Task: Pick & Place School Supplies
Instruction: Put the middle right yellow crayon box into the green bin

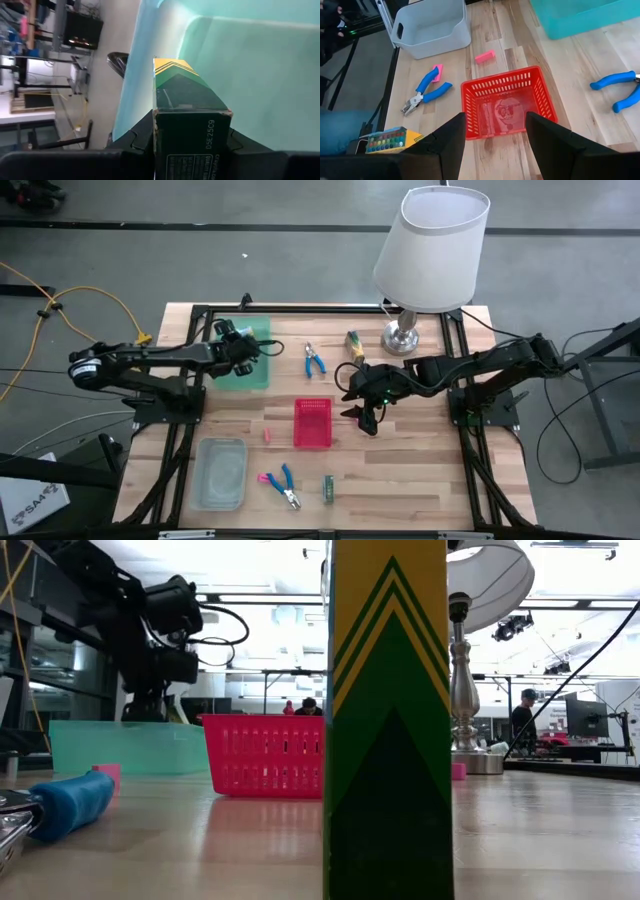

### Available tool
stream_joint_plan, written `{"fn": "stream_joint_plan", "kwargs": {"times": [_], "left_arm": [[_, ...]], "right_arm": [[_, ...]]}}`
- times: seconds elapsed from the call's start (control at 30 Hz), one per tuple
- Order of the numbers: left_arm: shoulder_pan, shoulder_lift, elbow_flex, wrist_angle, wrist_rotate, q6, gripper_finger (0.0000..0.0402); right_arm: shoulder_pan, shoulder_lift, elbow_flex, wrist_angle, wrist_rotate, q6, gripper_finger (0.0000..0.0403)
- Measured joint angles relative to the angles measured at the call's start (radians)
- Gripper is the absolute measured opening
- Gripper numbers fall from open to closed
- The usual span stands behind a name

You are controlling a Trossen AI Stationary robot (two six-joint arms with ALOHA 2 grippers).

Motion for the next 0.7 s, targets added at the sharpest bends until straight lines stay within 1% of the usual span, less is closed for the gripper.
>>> {"fn": "stream_joint_plan", "kwargs": {"times": [0.13,0.27,0.43,0.57,0.7], "left_arm": [[0.044,0.0,0.0,0.0,0.052,0.008,0.0106],[0.073,0.0,0.0,0.0,0.078,0.056,0.0117],[0.08,0.0,0.0,-0.001,0.09,0.071,0.0123],[0.083,0.0,0.0,0.002,0.1,0.122,0.0124],[0.109,0.0,0.0,0.017,0.1,0.147,0.0125]], "right_arm": [[0.0,0.0,0.0,0.007,0.0,0.0,0.0197],[0.0,0.0,0.0,0.017,-0.001,0.0,0.0197],[0.0,0.0,0.0,0.021,-0.002,0.0,0.0197],[0.0,0.0,0.0,0.021,-0.002,0.0,0.0197],[0.0,0.0,0.0,0.021,-0.002,0.001,0.0197]]}}
